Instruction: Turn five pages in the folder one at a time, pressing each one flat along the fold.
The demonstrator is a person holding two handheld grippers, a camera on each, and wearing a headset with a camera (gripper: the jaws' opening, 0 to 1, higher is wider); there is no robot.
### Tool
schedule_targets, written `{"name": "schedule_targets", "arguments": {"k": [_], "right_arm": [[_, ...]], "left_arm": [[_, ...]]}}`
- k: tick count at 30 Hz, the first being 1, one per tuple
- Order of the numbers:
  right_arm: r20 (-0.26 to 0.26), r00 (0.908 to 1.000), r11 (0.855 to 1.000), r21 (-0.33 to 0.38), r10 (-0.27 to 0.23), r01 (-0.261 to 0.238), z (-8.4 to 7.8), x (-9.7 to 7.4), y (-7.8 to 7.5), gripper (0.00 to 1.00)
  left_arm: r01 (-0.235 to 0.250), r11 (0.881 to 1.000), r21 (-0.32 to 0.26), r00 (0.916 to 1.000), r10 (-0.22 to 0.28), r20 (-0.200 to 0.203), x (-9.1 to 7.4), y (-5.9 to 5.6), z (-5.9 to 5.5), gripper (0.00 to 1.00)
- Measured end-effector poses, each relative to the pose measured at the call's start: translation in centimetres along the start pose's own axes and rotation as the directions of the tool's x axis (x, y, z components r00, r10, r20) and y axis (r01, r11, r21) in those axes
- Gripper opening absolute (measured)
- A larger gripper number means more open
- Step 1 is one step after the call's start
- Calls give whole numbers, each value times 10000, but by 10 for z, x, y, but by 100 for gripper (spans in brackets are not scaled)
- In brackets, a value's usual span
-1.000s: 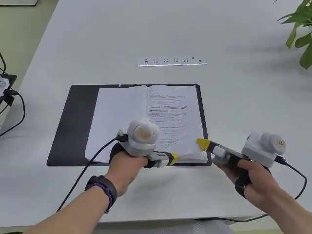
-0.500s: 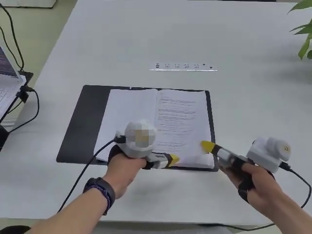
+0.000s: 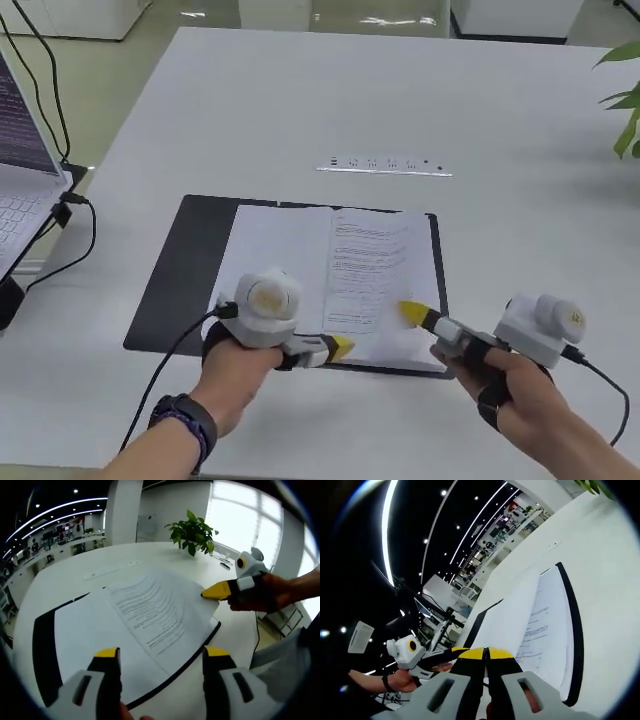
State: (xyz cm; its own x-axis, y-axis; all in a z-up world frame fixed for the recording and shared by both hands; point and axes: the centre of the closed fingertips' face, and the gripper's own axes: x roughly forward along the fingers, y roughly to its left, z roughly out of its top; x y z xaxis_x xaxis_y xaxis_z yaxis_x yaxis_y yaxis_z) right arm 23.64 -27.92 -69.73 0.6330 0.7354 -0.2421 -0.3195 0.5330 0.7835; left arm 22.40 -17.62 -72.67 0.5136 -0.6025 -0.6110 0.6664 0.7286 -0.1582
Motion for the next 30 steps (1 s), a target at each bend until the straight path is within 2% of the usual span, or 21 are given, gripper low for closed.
{"name": "schedule_targets", "arguments": {"k": [5, 12, 18, 30], "right_arm": [[35, 9999, 9999, 52, 102, -102, -3, 8, 9, 0], [-177, 9994, 9996, -49, 283, -284, -11, 23, 25, 0], [-275, 9987, 9989, -158, 435, -439, -16, 36, 35, 0], [-639, 9963, 9979, -270, 574, -592, -26, 54, 51, 0]], "left_arm": [[-150, 9999, -19, 9999, 150, -3, -13, 10, -7, 67], [-483, 9984, -289, 9986, 489, 218, -34, 29, -14, 68], [-678, 9969, -392, 9974, 688, 236, -48, 42, -20, 68], [-1026, 9928, -613, 9933, 1055, 468, -73, 62, -26, 69]]}}
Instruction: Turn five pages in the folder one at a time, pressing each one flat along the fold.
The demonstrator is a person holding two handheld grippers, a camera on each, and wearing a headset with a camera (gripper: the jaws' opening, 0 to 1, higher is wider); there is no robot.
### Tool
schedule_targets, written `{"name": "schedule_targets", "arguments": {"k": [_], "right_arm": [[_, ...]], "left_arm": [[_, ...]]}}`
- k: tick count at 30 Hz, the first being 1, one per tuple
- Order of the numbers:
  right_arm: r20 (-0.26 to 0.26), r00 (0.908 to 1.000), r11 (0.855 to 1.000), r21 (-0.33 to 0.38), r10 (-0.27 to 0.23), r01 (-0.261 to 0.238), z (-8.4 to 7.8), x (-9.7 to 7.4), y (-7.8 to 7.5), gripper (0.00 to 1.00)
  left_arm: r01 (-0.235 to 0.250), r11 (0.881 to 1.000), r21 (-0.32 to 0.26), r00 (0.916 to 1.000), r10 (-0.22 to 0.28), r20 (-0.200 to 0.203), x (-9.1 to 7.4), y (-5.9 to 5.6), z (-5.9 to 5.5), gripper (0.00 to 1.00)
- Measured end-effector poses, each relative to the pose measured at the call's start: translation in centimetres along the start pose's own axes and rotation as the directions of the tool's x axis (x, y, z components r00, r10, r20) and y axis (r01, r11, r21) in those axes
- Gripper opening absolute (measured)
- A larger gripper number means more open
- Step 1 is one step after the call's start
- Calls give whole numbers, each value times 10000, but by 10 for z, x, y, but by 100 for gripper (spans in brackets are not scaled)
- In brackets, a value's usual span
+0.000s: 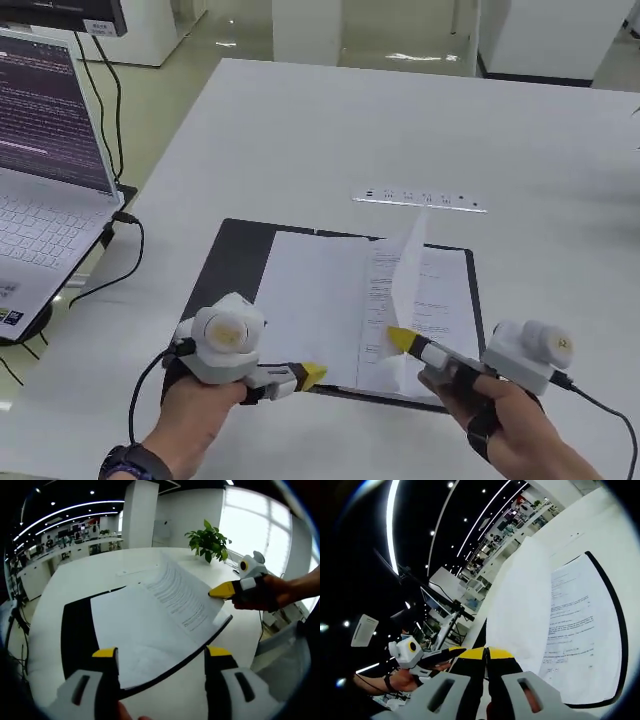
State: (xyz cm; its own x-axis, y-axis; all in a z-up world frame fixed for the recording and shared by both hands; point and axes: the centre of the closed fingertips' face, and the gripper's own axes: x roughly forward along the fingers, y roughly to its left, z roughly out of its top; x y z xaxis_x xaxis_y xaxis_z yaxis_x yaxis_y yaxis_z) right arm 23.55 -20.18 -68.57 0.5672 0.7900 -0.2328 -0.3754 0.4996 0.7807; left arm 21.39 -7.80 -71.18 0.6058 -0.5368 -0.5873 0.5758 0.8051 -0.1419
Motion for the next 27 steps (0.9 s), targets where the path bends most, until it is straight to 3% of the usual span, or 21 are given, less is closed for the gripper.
{"name": "schedule_targets", "arguments": {"k": [13, 27], "right_arm": [[-145, 9998, 9999, -17, 143, -144, -5, 23, 17, 0], [-763, 9955, 9983, -89, 560, -569, -26, 67, 44, 0]], "left_arm": [[-166, 9999, -31, 9997, 166, 190, -18, 14, -6, 71], [-475, 9987, -170, 9982, 481, 365, -43, 40, -14, 71]]}}
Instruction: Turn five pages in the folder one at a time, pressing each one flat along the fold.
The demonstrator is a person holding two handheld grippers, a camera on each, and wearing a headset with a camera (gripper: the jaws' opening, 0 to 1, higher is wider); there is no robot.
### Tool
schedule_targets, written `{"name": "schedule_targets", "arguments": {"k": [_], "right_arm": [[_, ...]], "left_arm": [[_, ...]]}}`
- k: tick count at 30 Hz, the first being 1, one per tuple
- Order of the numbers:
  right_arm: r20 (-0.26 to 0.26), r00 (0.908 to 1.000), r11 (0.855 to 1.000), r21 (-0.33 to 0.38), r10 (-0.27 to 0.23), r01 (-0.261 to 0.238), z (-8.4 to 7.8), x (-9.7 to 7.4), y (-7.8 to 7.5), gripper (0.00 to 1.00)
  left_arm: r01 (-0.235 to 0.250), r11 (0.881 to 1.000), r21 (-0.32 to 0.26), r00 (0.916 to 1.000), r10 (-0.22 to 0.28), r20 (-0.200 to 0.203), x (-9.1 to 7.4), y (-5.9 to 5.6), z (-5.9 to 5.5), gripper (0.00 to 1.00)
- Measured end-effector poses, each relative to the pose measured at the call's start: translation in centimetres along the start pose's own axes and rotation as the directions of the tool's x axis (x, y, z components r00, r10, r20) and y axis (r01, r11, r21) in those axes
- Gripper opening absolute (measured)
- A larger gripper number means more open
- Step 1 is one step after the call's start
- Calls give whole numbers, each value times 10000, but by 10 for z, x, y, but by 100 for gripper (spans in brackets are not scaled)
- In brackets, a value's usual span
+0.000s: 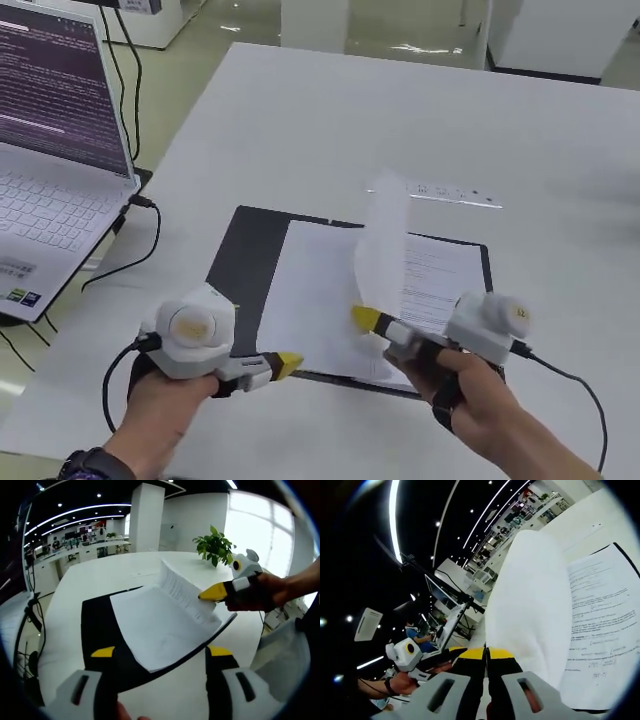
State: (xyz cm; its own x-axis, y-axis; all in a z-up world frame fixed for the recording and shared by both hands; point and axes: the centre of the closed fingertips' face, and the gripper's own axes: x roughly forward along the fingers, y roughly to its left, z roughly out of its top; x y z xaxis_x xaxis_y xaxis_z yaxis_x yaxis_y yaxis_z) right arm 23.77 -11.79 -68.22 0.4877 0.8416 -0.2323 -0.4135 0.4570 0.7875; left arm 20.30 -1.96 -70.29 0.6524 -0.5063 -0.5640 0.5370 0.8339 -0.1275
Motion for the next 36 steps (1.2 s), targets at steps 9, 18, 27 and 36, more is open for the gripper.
{"name": "schedule_targets", "arguments": {"k": [9, 18, 27, 36], "right_arm": [[-392, 9991, 9998, 111, 161, -157, -16, 21, 7, 0], [-707, 9972, 9994, 254, 261, -243, -28, 44, 13, 0], [-1117, 9933, 9989, 398, 281, -238, -42, 65, 15, 0], [-1224, 9924, 9966, 829, 119, -17, -51, 80, 10, 0]], "left_arm": [[-151, 9999, -70, 9999, 151, 26, -11, 12, -5, 71], [-258, 9995, -175, 9995, 261, 159, -19, 20, -4, 71], [-324, 9988, -355, 9994, 328, 110, -24, 26, -13, 71], [-421, 9980, -480, 9991, 422, 10, -29, 33, -20, 71]]}}
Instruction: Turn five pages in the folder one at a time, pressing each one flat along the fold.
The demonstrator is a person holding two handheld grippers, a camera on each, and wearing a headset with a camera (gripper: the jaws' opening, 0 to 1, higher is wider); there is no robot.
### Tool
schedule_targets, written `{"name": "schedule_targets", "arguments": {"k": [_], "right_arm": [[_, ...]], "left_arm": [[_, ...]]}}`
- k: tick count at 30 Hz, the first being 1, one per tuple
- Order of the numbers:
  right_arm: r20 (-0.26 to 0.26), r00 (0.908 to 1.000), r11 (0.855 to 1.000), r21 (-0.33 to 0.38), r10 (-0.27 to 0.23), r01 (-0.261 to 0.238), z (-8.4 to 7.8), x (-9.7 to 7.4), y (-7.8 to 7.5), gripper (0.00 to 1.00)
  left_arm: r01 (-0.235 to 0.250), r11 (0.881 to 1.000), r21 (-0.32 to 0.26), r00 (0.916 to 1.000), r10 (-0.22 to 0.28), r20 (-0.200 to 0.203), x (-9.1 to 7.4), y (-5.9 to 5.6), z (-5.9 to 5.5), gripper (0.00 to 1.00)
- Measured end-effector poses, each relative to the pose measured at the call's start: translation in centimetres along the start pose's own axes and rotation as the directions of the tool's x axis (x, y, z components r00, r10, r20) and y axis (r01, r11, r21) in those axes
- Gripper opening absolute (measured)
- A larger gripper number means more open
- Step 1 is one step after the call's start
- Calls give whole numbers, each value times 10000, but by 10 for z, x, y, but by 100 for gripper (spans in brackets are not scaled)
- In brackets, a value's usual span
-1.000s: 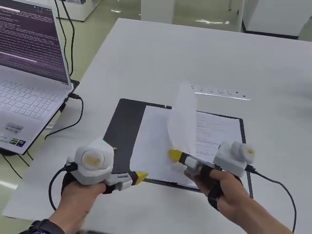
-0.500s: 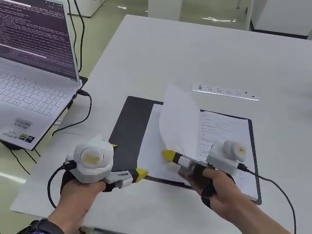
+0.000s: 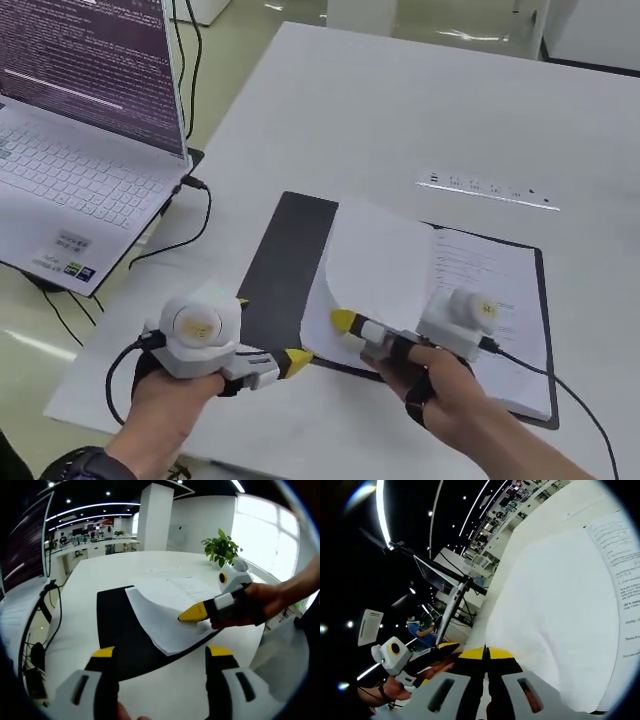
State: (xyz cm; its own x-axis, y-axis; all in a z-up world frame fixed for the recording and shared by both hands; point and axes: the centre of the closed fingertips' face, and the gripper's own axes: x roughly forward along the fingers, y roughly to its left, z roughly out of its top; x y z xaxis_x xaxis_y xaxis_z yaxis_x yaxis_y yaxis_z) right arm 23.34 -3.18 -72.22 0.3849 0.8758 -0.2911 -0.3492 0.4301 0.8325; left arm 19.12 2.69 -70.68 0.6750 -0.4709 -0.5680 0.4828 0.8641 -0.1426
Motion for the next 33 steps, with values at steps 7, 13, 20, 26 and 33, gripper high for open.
{"name": "schedule_targets", "arguments": {"k": [7, 13, 20, 26, 33], "right_arm": [[-117, 9995, 9991, 313, -296, 300, -7, 14, -10, 0], [-297, 9980, 9973, 474, -552, 566, -15, 24, -18, 0], [-518, 9934, 9921, 676, -1019, 1053, -24, 34, -30, 0], [-648, 9890, 9849, 1032, -1329, 1391, -31, 36, -45, 0], [-639, 9857, 9793, 1201, -1562, 1629, -36, 38, -50, 0]], "left_arm": [[-61, 10000, -63, 10000, 61, 24, 1, 7, 0, 71], [-50, 10000, -48, 10000, 51, 18, 0, 7, 1, 71], [-95, 9998, -170, 9999, 96, 41, 0, 11, -1, 71], [-143, 9997, -193, 9999, 143, -14, -1, 13, -4, 71], [-194, 9995, -260, 9998, 192, -76, -3, 14, -7, 71]]}}
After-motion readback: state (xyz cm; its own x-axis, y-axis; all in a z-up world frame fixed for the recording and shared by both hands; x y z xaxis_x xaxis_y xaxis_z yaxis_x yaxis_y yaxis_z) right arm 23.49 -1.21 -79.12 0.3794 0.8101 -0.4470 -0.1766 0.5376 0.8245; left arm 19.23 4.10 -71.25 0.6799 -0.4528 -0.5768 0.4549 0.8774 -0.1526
